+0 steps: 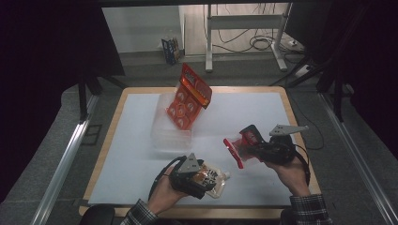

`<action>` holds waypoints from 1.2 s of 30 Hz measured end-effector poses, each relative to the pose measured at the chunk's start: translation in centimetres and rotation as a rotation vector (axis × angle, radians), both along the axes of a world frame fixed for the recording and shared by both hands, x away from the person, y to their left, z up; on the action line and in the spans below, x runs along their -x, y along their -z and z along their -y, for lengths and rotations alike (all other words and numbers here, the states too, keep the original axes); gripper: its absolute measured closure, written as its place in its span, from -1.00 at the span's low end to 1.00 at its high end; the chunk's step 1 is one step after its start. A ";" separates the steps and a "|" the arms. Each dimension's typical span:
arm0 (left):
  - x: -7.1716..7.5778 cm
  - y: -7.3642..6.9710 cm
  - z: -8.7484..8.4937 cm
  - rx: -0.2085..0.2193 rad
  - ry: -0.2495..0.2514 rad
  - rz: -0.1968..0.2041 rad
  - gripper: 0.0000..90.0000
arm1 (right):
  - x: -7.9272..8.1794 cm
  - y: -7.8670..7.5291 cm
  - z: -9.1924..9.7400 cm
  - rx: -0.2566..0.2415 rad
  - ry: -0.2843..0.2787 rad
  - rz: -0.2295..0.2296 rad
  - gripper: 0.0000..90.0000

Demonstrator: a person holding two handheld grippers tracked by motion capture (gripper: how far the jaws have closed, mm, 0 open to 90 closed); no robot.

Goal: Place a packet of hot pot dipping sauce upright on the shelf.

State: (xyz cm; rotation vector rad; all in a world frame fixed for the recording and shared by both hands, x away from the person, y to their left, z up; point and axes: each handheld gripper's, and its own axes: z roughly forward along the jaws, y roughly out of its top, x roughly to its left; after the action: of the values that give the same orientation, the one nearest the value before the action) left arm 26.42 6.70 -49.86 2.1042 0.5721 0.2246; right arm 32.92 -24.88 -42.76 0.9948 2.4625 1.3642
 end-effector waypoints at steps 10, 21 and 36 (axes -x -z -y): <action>0.8 -0.4 -3.1 0.044 -0.044 0.010 -0.84 | -0.9 -0.5 -0.7 -0.010 -0.013 0.020 0.59; 2.0 0.0 -5.8 0.054 -0.103 0.044 -0.83 | -2.0 -1.3 -2.5 -0.022 -0.035 0.040 0.60; 2.5 0.8 -7.2 -0.057 -0.166 0.089 -0.91 | -3.9 -2.5 -4.9 -0.042 -0.077 0.062 0.61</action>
State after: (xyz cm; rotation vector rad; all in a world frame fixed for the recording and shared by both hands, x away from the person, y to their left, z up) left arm 23.94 13.91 -50.65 2.0912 0.6947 0.4312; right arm 36.83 -19.98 -40.22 0.8609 2.4596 1.4535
